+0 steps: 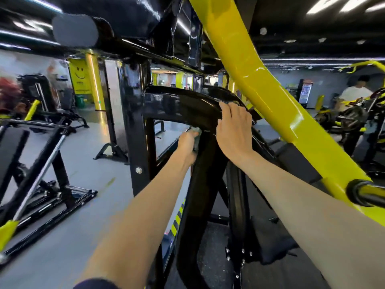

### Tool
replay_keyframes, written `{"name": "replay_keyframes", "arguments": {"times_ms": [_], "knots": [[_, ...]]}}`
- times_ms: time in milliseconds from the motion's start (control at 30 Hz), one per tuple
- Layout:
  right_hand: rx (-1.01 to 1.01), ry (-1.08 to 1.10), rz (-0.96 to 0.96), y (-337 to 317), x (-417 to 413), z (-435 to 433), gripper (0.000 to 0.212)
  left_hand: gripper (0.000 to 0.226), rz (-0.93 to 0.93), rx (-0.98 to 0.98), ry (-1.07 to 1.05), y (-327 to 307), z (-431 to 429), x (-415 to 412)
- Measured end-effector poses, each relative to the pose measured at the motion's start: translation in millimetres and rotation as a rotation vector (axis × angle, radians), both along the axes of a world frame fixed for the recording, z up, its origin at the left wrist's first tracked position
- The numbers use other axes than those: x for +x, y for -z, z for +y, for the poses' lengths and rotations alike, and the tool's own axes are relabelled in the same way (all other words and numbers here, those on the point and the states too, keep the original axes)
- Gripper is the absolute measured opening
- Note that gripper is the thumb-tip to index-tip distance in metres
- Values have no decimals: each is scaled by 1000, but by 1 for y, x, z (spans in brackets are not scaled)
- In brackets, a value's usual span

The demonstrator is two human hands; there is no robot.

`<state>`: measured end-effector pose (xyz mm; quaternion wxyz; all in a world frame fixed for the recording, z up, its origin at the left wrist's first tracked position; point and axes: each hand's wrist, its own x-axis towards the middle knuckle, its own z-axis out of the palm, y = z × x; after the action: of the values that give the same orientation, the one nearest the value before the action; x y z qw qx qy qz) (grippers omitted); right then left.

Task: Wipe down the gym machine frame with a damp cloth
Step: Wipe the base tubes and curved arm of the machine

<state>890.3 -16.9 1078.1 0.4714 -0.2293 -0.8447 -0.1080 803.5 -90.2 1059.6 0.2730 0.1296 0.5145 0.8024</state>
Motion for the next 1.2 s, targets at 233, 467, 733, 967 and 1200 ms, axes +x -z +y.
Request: {"name": "replay_keyframes", "arguments": {"times_ms": [233, 467, 733, 967, 1200], "knots": [[-33, 72, 150, 6, -30, -33, 51, 24, 83, 41, 139, -4, -31, -10], [-11, -49, 173, -6, -62, -67, 45, 27, -113, 76, -40, -6, -59, -84], [67, -193, 87, 14, -79, -66, 43, 38, -368, 365, -232, -48, -46, -69], [16, -242, -48, 24, -77, -70, 41, 32, -254, 392, -117, -24, -72, -57], [-7, -347, -85, 26, -103, -100, 44, 30, -140, 505, -159, -25, -128, -71]]}}
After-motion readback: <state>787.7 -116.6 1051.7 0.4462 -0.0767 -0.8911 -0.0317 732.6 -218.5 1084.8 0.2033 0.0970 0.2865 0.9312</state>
